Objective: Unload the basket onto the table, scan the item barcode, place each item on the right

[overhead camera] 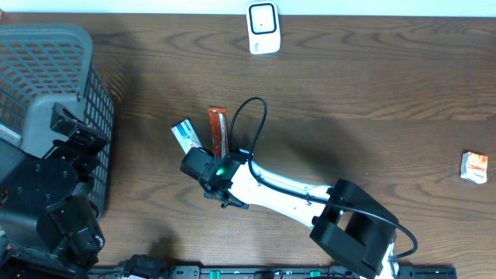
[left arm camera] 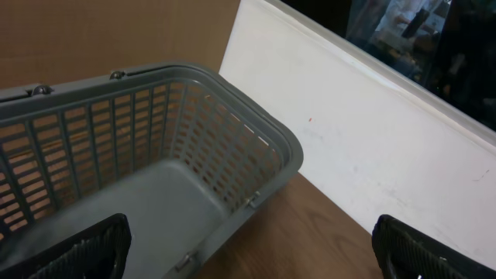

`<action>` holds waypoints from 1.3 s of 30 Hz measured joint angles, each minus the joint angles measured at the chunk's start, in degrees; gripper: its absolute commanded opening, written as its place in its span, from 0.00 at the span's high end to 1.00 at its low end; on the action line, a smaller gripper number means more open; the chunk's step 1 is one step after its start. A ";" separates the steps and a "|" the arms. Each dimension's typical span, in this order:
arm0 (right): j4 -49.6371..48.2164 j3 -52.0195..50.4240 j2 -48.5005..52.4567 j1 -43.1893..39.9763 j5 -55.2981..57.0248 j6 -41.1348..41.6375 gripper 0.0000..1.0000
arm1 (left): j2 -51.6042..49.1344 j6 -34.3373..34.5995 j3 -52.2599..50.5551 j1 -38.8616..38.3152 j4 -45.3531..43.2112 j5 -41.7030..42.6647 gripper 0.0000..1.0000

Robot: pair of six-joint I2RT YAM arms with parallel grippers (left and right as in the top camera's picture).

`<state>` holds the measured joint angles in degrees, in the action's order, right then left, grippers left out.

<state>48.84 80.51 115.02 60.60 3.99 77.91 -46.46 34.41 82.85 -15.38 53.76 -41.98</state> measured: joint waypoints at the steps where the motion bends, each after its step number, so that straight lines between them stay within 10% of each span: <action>1: 0.00 0.00 0.00 0.00 0.00 0.02 0.39 | 0.00 0.00 -0.02 0.00 0.00 0.00 0.00; 39: 7.23 0.04 -5.07 -19.37 -33.62 -17.20 0.40 | 0.00 0.00 0.00 0.00 0.00 0.00 0.00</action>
<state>56.07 80.55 109.95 41.23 -29.63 60.71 -46.46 34.41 82.85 -15.38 53.76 -41.98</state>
